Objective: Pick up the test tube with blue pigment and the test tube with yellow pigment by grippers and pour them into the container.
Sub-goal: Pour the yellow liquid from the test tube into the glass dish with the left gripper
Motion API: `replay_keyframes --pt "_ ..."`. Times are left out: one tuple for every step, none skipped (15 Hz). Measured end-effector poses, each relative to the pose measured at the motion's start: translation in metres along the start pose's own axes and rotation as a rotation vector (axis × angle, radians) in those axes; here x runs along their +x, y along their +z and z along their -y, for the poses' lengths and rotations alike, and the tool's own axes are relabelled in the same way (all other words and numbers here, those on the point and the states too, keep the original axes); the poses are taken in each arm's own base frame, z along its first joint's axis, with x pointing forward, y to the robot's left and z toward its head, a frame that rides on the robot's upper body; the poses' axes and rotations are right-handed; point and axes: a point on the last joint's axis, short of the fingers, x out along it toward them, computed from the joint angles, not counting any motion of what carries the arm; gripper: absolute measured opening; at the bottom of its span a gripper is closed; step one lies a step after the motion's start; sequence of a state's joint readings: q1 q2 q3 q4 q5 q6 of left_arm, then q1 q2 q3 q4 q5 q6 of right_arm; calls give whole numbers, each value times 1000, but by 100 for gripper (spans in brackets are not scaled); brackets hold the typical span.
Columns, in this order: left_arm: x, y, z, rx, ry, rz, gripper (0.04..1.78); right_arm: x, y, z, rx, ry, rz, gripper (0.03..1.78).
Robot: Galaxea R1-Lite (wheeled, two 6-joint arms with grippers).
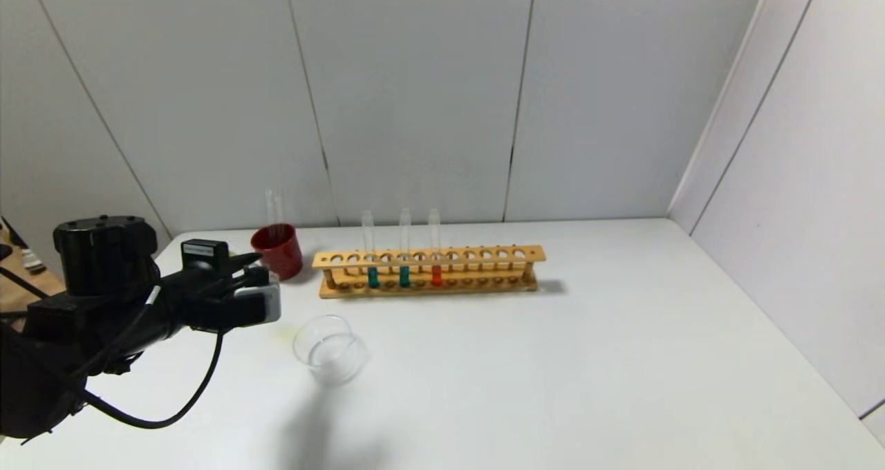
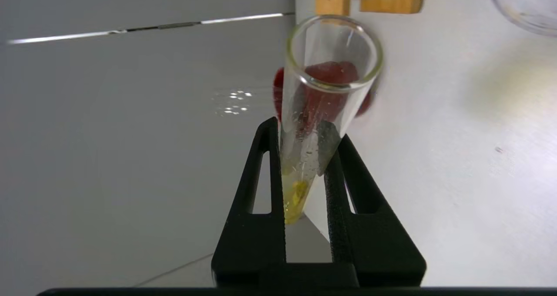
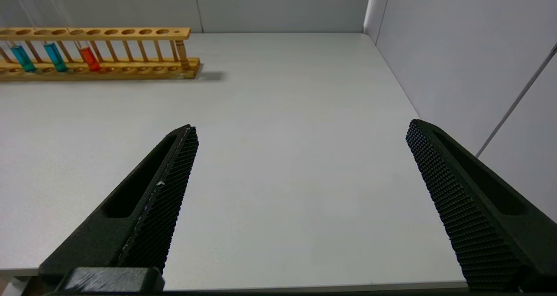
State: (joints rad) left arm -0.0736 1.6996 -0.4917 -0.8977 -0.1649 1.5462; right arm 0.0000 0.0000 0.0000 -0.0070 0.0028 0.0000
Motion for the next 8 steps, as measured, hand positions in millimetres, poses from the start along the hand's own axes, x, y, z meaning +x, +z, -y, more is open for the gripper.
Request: replay_keyframes --pt "4 0 1 20 15 27 32 0 0 0 0 0 0 175" --pt "7 -1 2 55 31 51 32 0 0 0 0 0 0 175" --pt "9 -3 4 73 29 58 32 0 0 0 0 0 0 175" --pt "10 -3 7 76 19 64 32 0 0 0 0 0 0 175" --pt "11 -4 8 79 15 68 32 0 0 0 0 0 0 175" --pt "10 -4 8 95 14 76 32 0 0 0 0 0 0 175" --pt "9 -4 9 115 10 81 32 0 0 0 0 0 0 175" --pt "7 -4 11 121 5 82 32 0 0 0 0 0 0 175"
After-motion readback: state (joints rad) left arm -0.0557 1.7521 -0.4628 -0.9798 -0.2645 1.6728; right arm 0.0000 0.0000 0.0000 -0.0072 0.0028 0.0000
